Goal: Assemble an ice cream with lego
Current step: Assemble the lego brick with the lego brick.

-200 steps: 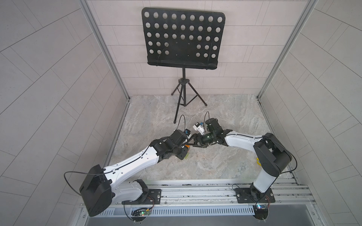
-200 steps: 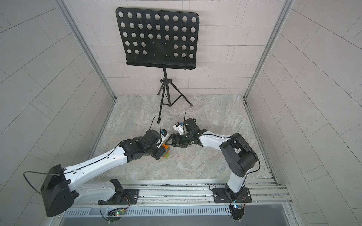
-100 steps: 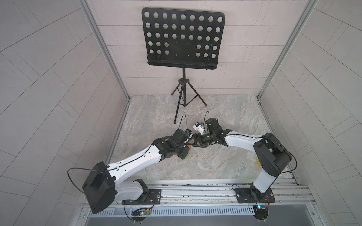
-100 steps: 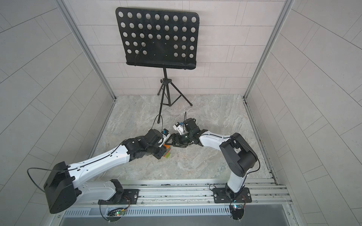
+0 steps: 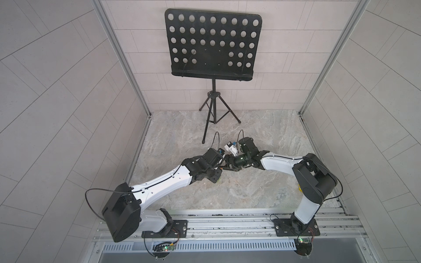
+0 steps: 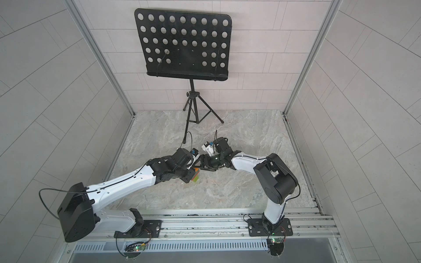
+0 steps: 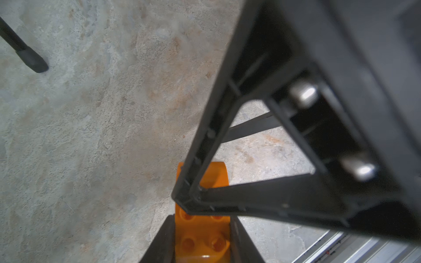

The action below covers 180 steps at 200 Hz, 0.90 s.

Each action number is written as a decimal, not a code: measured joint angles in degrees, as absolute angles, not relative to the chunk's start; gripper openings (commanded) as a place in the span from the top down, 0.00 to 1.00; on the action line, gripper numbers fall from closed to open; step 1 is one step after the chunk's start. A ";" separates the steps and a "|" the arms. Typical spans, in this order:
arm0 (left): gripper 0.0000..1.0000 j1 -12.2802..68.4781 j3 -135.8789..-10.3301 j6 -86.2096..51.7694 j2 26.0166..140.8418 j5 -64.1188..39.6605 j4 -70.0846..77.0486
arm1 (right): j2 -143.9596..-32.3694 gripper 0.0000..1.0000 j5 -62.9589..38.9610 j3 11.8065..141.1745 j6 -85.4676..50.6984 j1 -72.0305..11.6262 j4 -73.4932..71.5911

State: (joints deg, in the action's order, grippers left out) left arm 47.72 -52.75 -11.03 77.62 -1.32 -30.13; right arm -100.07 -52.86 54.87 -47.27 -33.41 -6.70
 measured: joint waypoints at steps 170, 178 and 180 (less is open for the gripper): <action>0.43 48.40 -50.41 -11.53 75.35 0.19 -30.72 | -88.42 0.00 -43.09 45.56 -47.18 -27.59 -10.83; 0.41 48.40 -50.41 -11.51 75.00 -0.01 -30.72 | -87.22 0.00 -42.19 44.84 -46.96 -27.22 -11.60; 0.40 48.40 -50.41 -11.55 74.87 -0.03 -30.70 | -86.91 0.01 -41.98 44.60 -46.94 -27.18 -11.88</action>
State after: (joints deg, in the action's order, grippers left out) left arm 48.40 -50.41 -11.55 74.87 -0.03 -30.70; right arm -86.91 -41.98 44.60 -46.94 -27.18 -11.88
